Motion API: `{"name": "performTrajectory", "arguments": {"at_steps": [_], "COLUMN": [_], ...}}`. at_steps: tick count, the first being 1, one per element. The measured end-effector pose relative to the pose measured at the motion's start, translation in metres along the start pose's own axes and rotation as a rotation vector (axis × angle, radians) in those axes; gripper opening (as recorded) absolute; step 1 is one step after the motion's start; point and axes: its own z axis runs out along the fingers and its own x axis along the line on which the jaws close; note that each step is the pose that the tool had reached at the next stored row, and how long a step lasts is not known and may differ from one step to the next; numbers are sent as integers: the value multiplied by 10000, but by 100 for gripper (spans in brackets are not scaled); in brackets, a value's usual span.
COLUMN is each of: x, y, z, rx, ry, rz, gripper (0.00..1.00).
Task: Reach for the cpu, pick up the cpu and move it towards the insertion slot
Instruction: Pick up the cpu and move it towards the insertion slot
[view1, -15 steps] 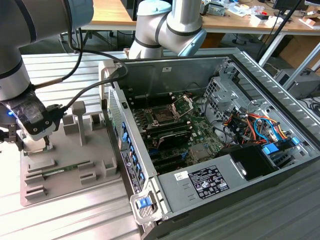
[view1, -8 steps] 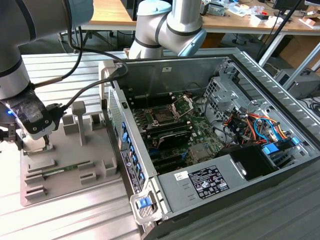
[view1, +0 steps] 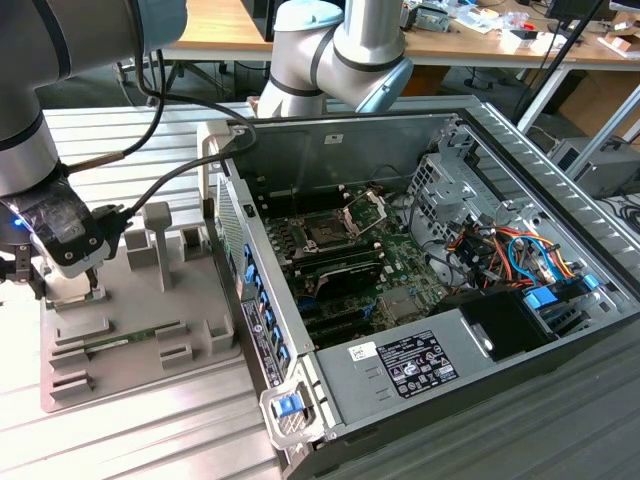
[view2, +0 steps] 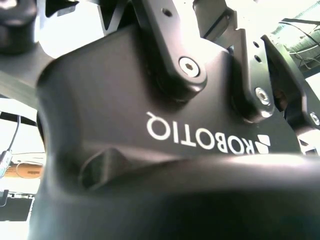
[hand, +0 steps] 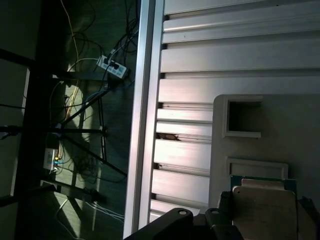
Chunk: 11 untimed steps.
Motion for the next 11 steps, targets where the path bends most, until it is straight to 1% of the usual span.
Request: {"name": "performTrajectory", "arguments": {"at_steps": [7,11], "x": [0,0], "y": [1,4], "z": [-15,-73], "rx": [-1,-6], "ry": [0,0], "rz": [0,0], "gripper": [54,54]}}
